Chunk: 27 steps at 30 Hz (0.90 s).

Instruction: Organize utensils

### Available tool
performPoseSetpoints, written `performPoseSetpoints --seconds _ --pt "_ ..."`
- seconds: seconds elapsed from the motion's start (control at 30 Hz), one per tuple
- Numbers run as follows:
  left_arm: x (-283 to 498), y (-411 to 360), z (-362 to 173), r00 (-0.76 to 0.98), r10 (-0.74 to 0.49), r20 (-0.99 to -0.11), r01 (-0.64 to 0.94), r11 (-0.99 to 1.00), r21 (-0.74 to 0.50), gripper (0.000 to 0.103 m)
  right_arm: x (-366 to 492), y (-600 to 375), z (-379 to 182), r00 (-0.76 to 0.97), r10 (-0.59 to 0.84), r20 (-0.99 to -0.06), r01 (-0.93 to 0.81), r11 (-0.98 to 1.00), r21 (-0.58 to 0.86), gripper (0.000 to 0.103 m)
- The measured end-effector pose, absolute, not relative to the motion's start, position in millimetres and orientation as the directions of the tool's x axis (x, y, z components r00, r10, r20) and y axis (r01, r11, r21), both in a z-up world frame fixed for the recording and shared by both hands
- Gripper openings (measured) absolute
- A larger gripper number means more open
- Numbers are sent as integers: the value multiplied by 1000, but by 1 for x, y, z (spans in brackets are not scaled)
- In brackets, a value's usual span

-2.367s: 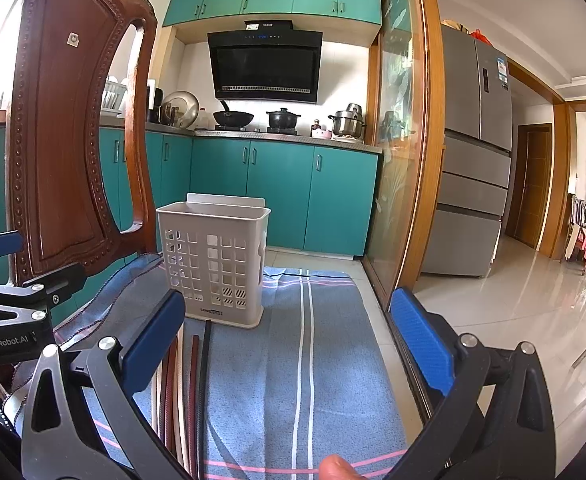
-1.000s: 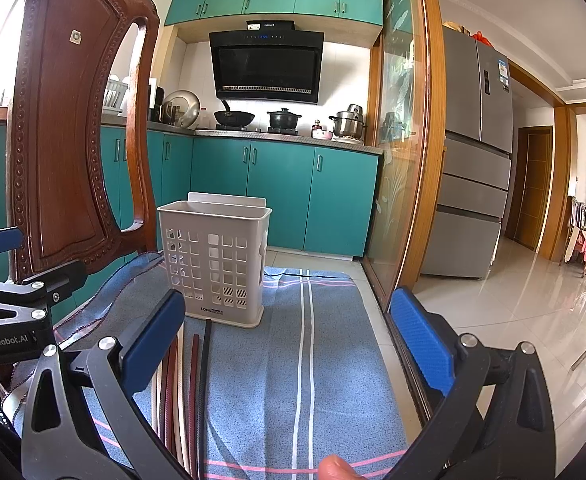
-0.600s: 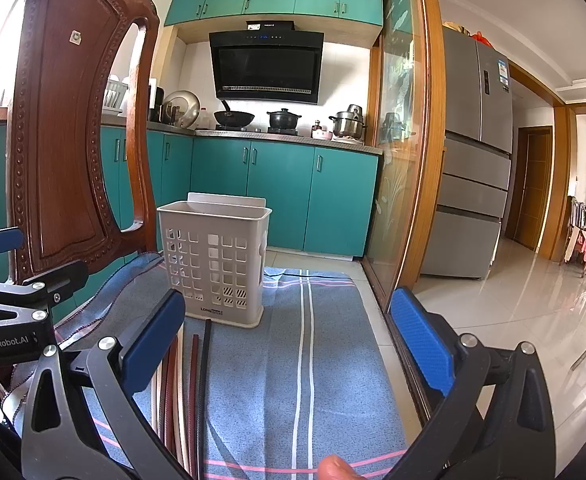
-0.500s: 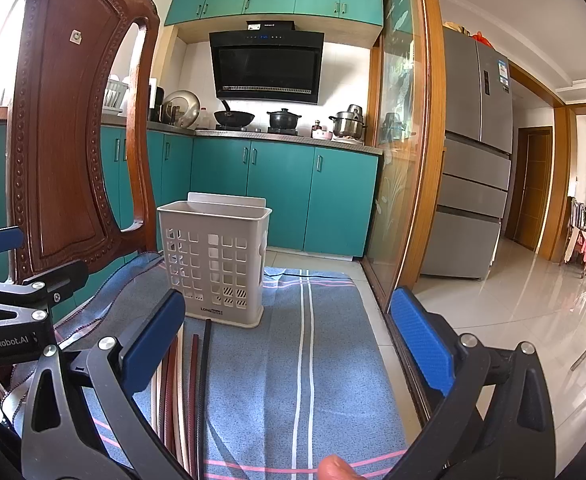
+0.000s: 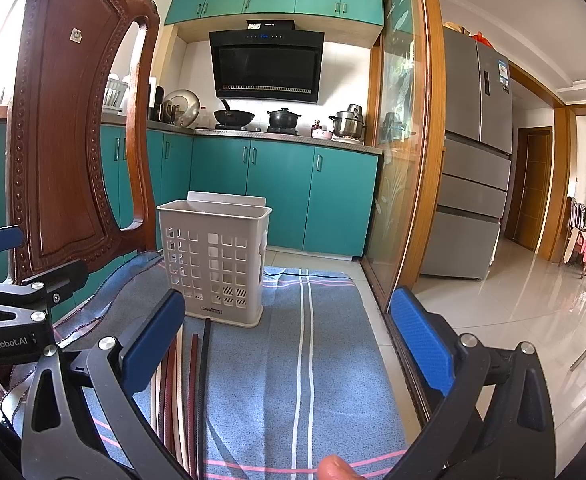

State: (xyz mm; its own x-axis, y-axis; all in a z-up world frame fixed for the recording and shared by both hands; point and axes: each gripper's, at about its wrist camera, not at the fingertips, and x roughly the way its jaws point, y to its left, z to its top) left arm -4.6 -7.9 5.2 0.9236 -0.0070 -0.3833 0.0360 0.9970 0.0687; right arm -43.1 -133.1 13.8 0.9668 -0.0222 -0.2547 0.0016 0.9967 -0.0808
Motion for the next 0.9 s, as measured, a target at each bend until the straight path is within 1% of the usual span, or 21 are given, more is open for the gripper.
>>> performPoseSetpoints --seconds 0.9 --pt "-5 -8 3 923 -10 -384 41 997 72 100 -43 -133 13 967 -23 -255 1 997 -83 100"
